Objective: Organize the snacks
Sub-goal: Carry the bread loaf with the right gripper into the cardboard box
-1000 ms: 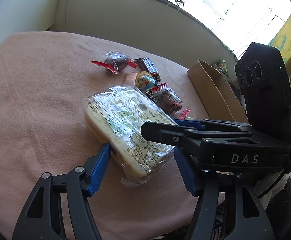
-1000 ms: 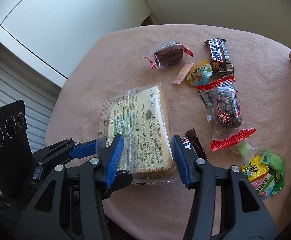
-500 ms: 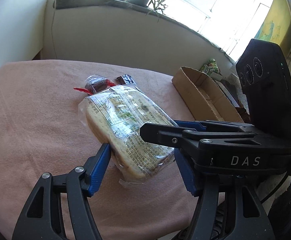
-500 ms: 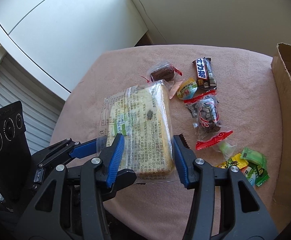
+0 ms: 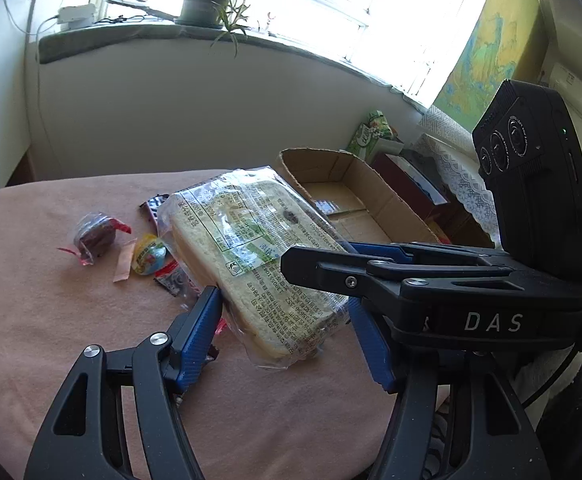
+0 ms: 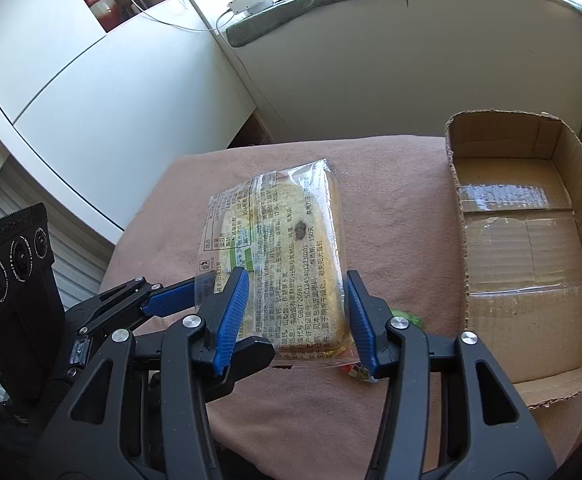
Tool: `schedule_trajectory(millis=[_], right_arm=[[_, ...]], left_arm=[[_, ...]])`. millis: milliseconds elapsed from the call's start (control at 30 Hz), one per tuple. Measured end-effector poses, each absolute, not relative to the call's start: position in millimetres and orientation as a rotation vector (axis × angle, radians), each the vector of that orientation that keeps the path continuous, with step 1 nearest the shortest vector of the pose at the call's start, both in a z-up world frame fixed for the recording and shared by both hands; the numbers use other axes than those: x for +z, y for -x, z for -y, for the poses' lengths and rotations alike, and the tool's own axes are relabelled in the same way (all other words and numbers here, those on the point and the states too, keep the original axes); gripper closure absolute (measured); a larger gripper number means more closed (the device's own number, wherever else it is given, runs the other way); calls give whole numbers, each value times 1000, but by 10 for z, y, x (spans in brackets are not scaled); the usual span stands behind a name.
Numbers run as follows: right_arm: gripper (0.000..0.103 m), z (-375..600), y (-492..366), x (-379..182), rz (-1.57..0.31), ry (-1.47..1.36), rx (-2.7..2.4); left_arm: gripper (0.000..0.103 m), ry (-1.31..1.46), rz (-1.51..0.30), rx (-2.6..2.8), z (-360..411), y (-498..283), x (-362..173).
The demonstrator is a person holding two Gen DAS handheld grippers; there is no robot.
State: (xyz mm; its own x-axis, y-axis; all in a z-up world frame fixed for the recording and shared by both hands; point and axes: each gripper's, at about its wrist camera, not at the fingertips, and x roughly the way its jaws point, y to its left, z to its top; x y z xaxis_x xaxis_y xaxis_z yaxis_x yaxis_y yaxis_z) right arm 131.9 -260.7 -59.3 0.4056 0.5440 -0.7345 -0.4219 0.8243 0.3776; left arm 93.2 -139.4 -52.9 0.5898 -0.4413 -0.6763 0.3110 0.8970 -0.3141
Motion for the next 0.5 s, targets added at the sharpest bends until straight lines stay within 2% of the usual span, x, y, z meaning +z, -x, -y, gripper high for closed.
schedule_trajectory(millis=[500], right_arm=[[52, 3337, -1251, -458, -935, -196, 462]], left_arm=[[38, 114, -818, -550, 2120, -1287, -489]])
